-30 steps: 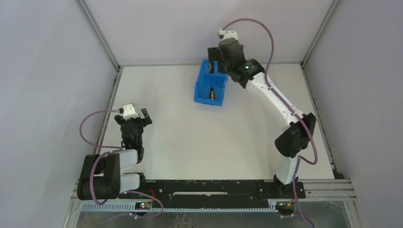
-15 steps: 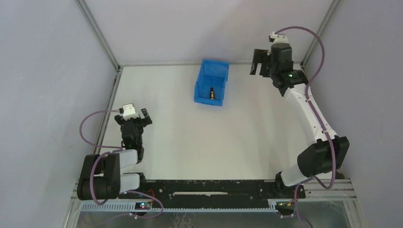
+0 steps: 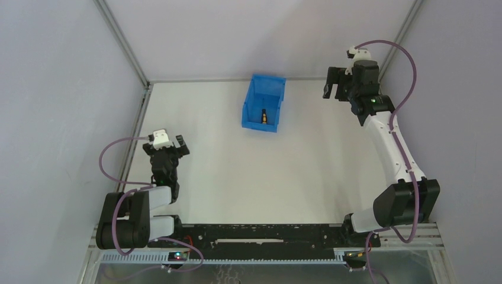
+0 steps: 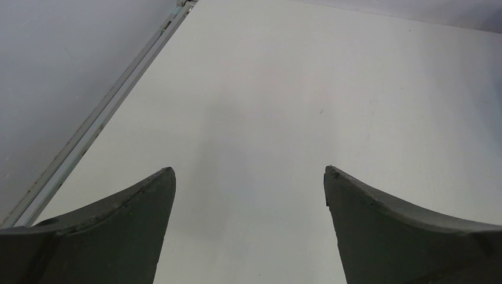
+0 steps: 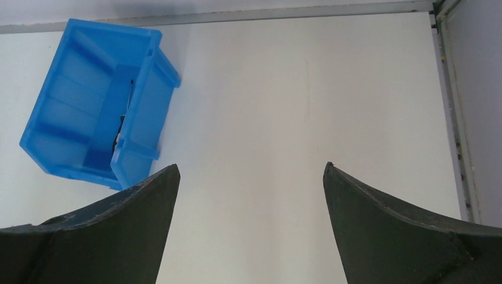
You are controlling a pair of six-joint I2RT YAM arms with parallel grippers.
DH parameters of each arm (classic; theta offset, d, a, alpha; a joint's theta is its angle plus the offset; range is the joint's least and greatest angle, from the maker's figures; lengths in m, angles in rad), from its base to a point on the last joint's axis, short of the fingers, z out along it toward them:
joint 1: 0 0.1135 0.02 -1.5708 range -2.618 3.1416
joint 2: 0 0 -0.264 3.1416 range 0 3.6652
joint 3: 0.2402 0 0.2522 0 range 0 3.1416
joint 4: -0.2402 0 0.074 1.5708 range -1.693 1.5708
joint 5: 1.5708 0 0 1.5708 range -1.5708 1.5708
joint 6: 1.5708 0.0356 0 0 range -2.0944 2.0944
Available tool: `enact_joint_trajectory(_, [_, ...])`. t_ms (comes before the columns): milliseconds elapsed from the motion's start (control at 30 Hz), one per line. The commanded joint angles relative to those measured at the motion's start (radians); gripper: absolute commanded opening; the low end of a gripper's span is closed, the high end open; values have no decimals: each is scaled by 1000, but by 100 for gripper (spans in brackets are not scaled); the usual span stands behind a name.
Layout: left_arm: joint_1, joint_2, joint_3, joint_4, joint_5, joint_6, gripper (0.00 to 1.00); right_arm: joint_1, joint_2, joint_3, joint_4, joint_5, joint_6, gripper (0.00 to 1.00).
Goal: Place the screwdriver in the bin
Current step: Reset both arms
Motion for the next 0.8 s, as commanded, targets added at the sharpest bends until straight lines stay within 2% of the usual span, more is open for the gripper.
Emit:
enact_joint_trajectory(0, [5,-6,30,35,-12,20,100,-4,-31,-5,56,-22,-26,100])
enact_joint_trajectory(767, [5,-6,31,35,-13,20,100,29,-32,-9,70,29,-42,100])
